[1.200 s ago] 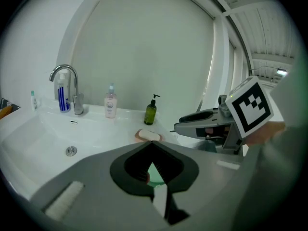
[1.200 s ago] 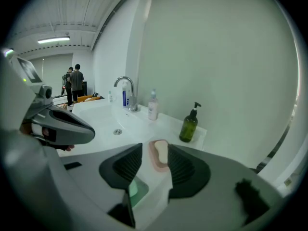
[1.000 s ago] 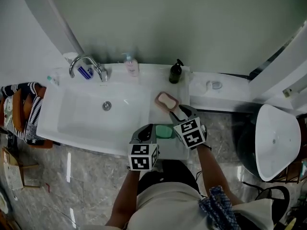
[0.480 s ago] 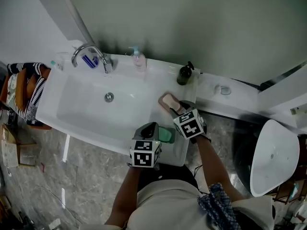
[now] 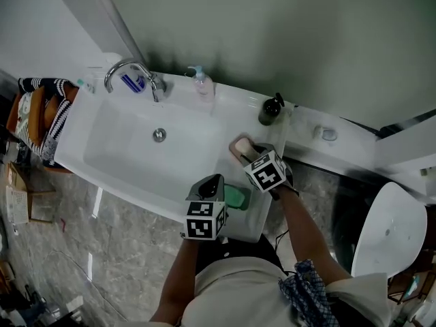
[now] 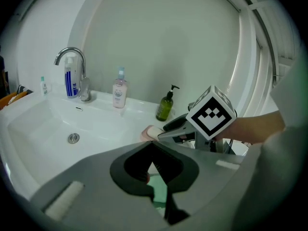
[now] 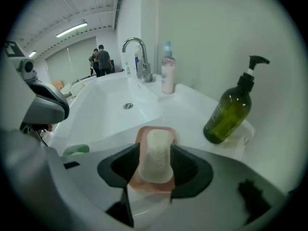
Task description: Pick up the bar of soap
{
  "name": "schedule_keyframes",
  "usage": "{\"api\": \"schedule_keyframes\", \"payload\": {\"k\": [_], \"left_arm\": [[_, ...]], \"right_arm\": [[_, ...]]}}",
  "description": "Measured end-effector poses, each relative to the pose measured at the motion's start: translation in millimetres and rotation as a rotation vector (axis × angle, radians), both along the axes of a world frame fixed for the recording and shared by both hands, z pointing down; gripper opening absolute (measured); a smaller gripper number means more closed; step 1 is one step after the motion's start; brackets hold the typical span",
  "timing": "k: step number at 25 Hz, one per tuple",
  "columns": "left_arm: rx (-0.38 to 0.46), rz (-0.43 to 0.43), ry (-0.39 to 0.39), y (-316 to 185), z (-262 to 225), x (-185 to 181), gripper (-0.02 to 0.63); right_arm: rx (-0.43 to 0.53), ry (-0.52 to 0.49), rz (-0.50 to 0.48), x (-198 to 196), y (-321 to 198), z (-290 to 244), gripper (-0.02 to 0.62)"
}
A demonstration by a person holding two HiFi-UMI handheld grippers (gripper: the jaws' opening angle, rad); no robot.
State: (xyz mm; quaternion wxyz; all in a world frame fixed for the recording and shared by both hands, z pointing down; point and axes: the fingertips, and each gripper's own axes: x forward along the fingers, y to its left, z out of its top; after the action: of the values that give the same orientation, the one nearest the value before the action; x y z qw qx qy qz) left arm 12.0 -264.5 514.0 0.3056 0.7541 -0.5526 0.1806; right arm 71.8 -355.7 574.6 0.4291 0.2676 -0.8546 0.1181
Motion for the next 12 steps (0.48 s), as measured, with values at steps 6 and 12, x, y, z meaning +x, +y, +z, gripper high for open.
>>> {"api": "schedule_keyframes", "payload": {"k": [6, 12], "left_arm": [[-0.023, -0.030, -0.007, 4.8, 6.4, -2.9, 0.008], [-0.034, -0.063, 0.006, 4.8, 9.9, -6.5, 0.008]], "right_arm": [[-0.021, -0.006, -0.024, -7.0, -10.2, 7.6, 0.189], [-0.062, 0.044, -0.042, -7.4, -13.0, 18.3, 0.190]]}}
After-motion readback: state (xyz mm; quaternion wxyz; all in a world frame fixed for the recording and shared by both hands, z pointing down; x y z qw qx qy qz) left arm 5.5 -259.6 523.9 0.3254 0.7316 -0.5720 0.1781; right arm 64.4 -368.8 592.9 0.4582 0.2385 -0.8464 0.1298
